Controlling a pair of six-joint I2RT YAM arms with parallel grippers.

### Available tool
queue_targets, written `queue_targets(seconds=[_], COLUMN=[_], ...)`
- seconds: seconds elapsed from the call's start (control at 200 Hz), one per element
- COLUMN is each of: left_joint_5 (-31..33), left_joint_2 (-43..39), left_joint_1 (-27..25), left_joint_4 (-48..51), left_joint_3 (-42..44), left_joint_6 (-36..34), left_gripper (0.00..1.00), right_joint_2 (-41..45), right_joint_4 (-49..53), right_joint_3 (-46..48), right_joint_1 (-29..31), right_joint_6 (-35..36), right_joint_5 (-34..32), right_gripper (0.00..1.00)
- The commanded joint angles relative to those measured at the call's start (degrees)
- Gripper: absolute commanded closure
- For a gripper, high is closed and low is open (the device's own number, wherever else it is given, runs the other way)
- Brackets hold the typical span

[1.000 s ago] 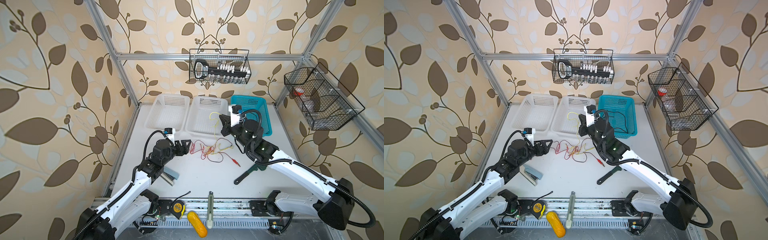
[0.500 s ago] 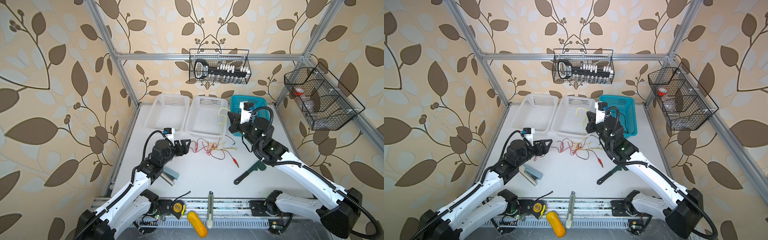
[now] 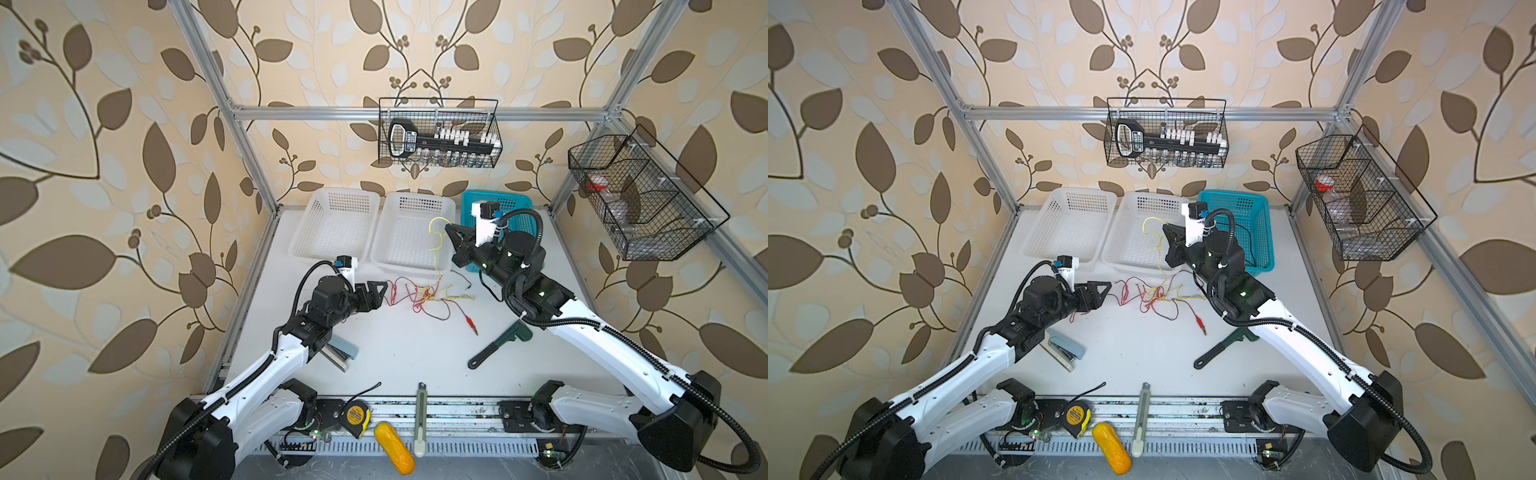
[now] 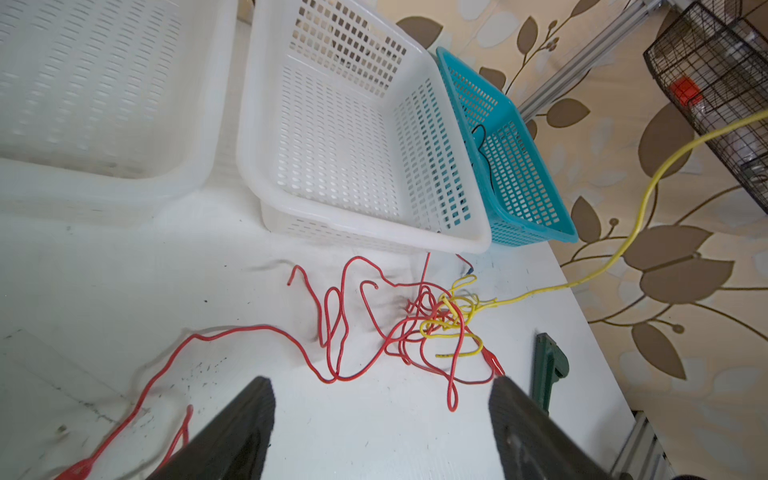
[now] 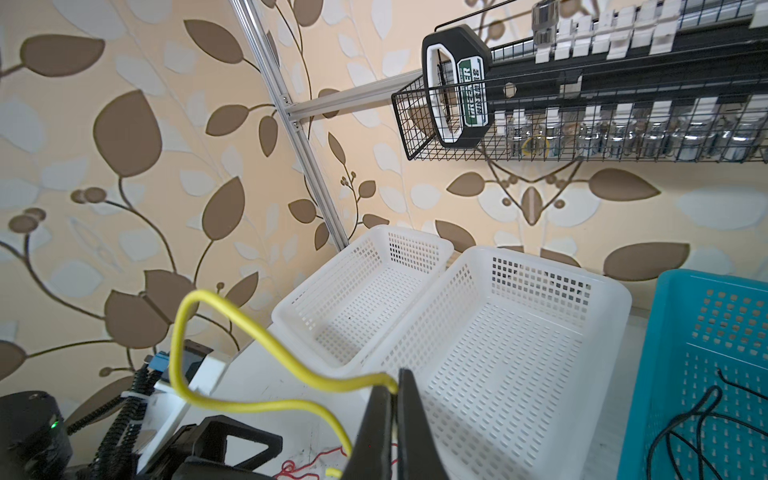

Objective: Untangle the cables

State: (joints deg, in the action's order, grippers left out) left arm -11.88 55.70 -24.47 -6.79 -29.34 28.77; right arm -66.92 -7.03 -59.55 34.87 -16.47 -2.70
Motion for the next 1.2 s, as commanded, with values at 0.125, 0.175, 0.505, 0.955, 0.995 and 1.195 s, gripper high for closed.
queue_targets(seconds=[0.125, 0.175, 0.505, 0.955, 0.995, 1.195], left_joint_5=[-1.6, -1.0, 0.3, -0.7, -0.7, 1.3], left_joint_2=[5.7, 7.7, 19.7, 29.6, 29.7, 28.7], left_joint_1=[-5.9, -8.0, -13.5, -15.3, -15.3, -15.3], left_joint_4=[-4.3, -5.0, -8.6, -13.1, -13.1, -12.4], left_joint_3=[-3.4, -4.1, -7.7, -9.9, -9.9, -9.2], left_joint_6=[0.9, 1.1, 2.9, 5.5, 5.4, 5.4], left_gripper=[0.26, 0.28, 0.42, 0.86, 0.94, 1.00], right_joint_2=[-1.8, -2.1, -1.8, 0.1, 0.3, 1.3], right_joint_4=[-0.4, -0.4, 0.5, 1.0, 1.0, 2.0], right_joint_3=[-2.8, -2.9, -3.1, -1.6, -1.4, -0.6], right_joint_1=[0.4, 0.5, 0.6, 0.1, -0.1, -0.3], right_joint_6=[0.4, 0.4, 1.2, 1.5, 1.5, 2.3], right_joint_5=[-0.8, -0.8, -1.6, -1.7, -1.7, -2.8], right_gripper=[1.00, 1.00, 1.00, 1.00, 1.00, 1.00])
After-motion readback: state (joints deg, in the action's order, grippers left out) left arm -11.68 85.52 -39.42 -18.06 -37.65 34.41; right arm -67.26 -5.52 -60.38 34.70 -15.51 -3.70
